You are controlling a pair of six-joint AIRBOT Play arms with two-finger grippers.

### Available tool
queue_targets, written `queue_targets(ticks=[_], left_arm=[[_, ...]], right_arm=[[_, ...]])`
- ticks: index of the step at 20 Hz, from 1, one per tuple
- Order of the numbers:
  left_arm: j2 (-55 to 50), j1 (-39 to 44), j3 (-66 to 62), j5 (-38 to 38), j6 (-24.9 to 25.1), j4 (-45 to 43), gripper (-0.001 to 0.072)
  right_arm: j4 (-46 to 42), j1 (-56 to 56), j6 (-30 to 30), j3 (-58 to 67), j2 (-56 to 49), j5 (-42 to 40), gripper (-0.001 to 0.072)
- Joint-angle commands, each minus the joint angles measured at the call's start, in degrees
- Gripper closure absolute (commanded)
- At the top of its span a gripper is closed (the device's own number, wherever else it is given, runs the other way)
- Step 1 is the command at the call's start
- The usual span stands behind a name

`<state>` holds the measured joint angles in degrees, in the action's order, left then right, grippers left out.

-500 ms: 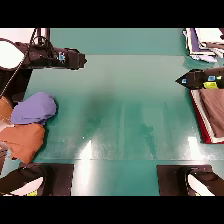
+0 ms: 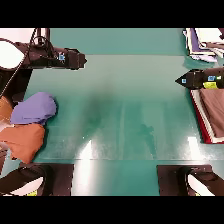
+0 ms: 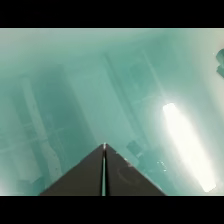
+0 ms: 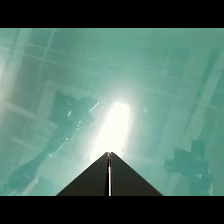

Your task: Fold the shirts.

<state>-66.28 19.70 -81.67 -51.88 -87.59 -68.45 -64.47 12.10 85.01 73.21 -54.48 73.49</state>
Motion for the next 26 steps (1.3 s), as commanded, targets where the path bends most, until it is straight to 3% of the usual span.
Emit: queue_targets(ticks=[1,4,6,9,10,11,12,14,19,25,26], left_arm=[[0.04,0.02,0.0,0.13,-0.17,0.13,0.0683],[0.2,-0.61,-0.26,0.68,-0.26,-0.37,0.0684],[1.86,-3.43,-1.03,-6.95,-0.46,-6.43,0.0684],[4.61,-9.6,-0.59,-19.82,-0.48,-22.64,0.0681],[4.63,-11.8,0.13,-23.98,-0.42,-27.12,0.057],[4.63,-13.97,1.73,-25.9,-0.52,-29.79,0.0177],[4.63,-15.96,3.82,-25.94,-0.79,-30.03,-0.0013],[4.61,-19.02,9.88,-22.16,-1.16,-29.9,0.0063],[2.27,-22.38,26.71,-9.79,-1.88,-29.92,0.0062],[0.13,-22.36,29.77,-8.17,-5.73,-29.9,0.0086],[0.13,-22.36,29.77,-8.39,-5.92,-29.9,0.0319]], right_arm=[[0.04,0.04,0.02,0.07,0.04,0.37,0.0698],[0.02,0.04,0.04,0.07,0.04,1.2,0.0698],[0.04,0.07,0.04,0.07,0.07,1.4,0.0698],[0.02,0.04,0.04,0.07,0.09,1.57,0.0698],[0.02,0.07,0.04,0.04,0.09,1.44,0.0698],[0.04,0.04,0.04,0.04,0.09,1.44,0.0698],[0.02,0.04,0.04,0.07,0.09,1.44,0.0698],[0.02,0.04,0.04,0.04,0.09,1.44,0.0698],[0.04,0.04,0.04,0.04,0.09,1.44,0.0698],[0.09,0.07,0.04,0.07,0.04,-0.09,0.0698],[0.07,0.07,0.04,0.04,0.04,-0.09,0.0698]])
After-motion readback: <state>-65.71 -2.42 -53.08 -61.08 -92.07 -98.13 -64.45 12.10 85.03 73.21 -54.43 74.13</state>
